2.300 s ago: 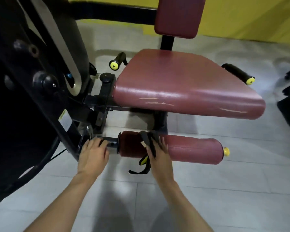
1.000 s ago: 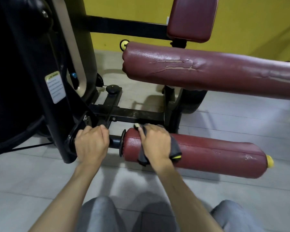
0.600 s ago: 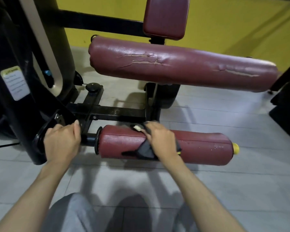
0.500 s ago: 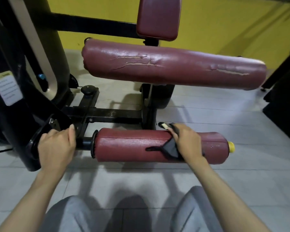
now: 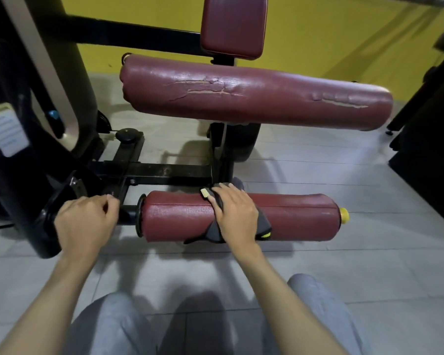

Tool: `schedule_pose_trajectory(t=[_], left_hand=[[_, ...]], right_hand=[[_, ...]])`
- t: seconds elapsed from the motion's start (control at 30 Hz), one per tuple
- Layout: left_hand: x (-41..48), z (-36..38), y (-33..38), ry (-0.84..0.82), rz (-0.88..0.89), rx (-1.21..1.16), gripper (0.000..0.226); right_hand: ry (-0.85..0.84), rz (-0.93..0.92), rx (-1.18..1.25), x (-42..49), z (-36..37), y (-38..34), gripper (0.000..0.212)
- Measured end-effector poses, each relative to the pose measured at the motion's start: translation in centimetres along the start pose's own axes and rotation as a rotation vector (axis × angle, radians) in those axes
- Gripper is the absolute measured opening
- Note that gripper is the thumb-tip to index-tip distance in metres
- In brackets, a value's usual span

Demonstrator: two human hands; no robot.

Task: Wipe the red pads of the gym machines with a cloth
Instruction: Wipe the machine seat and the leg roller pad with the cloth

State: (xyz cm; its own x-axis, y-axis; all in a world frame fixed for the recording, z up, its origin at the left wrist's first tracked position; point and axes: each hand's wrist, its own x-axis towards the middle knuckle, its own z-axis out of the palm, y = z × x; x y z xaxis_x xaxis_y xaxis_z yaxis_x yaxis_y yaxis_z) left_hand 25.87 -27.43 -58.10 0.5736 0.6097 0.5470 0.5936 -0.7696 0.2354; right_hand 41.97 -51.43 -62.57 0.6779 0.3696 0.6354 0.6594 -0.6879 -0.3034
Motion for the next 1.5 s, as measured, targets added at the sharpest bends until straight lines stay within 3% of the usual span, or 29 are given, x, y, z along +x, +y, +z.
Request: schedule_pose_trajectory(t=[0.13,0.37,0.57,0.73,0.8,0.87,1.03,1.13,1.2,1.3,1.5], left_hand=[[-0.1,0.3,-0.6,0.012,0.002,0.007,0.049],[-0.4,0.3,-0.2,0.057,-0.006,-0.006,0.045],[0.0,0.5,-0.6,0.018,-0.043,-0.054,0.050],[0.1,0.5,-0.6,0.011,-0.023,-0.034,0.048],[-0.1,0.8,-1.1,-0.010,-0.019,-0.026,0.048],[-0.3,0.9,-1.2,-0.013,0.010,-0.016,0.049],[-0.3,0.5,-1.4,0.016,0.075,-0.008,0.046],[-0.2,1.0,-1.2,0.028,0.058,-0.002,0.048],[-0.1,1.5,-1.1,0.052,0.037,0.001,0.047],[-0.1,1.8,-0.9,0.083,0.029,0.011,0.042],[0.1,1.7,-0.9,0.081,0.045,0.018,0.042]], right_hand=[[-0.029,-0.146,-0.038,0.5,-2.0,4.7,0.026],[-0.028,0.271,-0.155,0.9,-10.1,19.0,0.022],[0.079,0.570,-0.166,1.7,-8.6,16.6,0.032],[-0.014,0.212,-0.147,0.8,-4.8,6.4,0.022],[-0.037,0.017,-0.085,0.1,-4.1,6.0,0.021],[-0.073,-0.066,-0.093,0.2,-5.3,8.5,0.025],[-0.093,0.283,-0.141,1.7,-9.1,18.0,0.024],[-0.096,0.408,-0.175,2.3,-9.9,20.1,0.028],[-0.085,0.423,-0.228,2.5,-9.2,18.4,0.031],[-0.113,0.289,-0.266,2.4,-6.8,12.4,0.031],[-0.071,0.042,-0.134,2.6,1.2,-5.9,0.034]])
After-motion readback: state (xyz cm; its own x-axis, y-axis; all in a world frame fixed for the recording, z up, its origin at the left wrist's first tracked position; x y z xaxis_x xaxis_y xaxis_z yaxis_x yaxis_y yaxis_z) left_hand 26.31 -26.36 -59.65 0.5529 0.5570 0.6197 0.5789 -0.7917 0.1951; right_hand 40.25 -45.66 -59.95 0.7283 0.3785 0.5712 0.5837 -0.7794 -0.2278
